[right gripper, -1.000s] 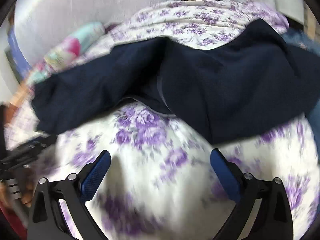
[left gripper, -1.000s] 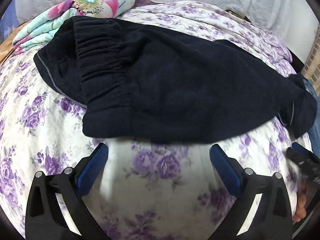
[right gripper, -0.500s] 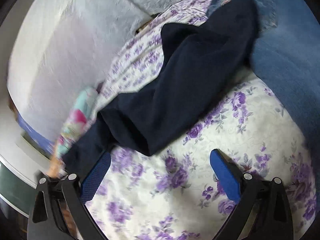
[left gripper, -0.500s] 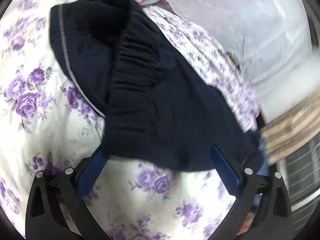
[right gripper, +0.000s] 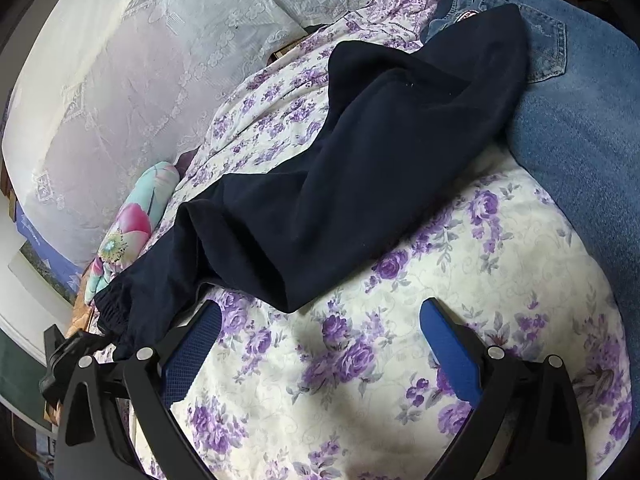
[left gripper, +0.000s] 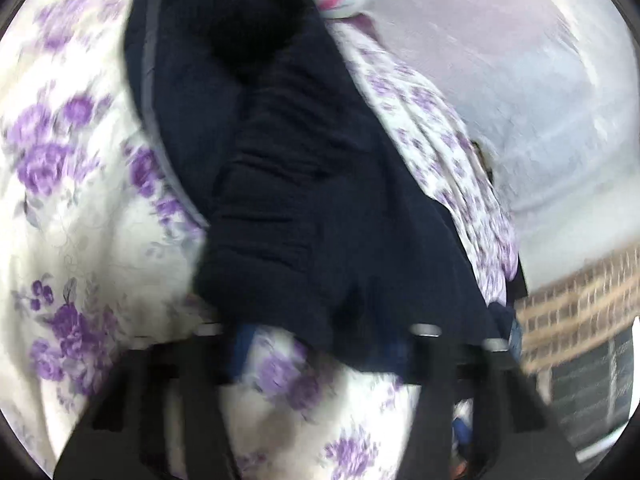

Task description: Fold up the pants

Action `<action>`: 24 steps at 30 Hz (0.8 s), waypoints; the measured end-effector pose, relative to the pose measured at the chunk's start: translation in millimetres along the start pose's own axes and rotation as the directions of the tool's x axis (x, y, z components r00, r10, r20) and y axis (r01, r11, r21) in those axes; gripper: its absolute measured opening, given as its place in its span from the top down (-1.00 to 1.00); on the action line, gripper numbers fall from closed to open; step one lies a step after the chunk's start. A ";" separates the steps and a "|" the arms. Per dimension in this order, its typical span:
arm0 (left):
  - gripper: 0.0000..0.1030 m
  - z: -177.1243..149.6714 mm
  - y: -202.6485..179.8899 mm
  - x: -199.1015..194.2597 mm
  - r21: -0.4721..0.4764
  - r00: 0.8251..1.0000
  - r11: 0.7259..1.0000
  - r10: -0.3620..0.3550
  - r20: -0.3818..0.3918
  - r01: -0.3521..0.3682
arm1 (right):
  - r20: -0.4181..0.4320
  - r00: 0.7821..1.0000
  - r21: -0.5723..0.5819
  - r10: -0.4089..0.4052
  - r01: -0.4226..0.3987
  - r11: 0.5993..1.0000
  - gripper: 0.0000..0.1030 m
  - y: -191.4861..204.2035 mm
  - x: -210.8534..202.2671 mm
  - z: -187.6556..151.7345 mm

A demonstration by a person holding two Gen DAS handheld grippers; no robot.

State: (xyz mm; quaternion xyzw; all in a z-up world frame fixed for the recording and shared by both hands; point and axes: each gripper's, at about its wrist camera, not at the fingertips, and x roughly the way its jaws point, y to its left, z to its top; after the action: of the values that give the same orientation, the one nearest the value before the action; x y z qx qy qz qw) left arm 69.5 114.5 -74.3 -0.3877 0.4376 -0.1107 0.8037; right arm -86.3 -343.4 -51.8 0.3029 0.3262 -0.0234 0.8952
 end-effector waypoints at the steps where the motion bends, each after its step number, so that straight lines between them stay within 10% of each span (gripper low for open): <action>1: 0.52 4.7 4.7 7.5 -0.037 1.000 0.999 -0.025 -0.017 0.024 | 0.001 1.000 -0.002 -0.003 0.003 1.000 -0.93 0.6 0.6 0.5; 11: 0.75 -46.9 14.5 -123.8 0.108 0.973 0.972 -0.216 0.082 0.206 | 0.024 0.998 0.041 0.057 -0.058 0.997 -0.88 -7.7 -9.4 2.1; 16: 0.77 -80.1 97.1 -177.6 0.027 0.994 0.999 -0.044 0.101 0.042 | 0.028 0.991 0.057 0.127 -0.129 0.990 -0.88 -14.2 -30.3 -7.8; 18: 0.78 -82.0 125.2 -177.8 -0.011 0.993 0.997 -0.079 0.082 0.080 | 0.023 0.993 0.040 0.116 -0.117 0.992 -0.88 -15.3 -36.2 -11.4; 20: 0.78 -86.2 129.0 -187.0 0.024 0.976 0.987 -0.158 0.148 0.156 | 0.015 0.996 0.039 0.093 -0.093 0.995 -0.88 -19.5 -39.4 -9.3; 24: 0.75 -89.5 104.1 -174.8 0.100 0.980 0.995 0.001 0.198 -0.021 | -0.001 0.997 0.116 0.077 -0.077 0.990 -0.74 -40.2 -38.6 3.7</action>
State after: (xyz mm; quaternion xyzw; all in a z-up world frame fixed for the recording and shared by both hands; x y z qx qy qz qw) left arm -121.5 228.1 -69.6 -0.3529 0.3516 -0.0895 0.8625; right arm -124.1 -384.3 -47.7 0.3669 0.3148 -0.0068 0.8754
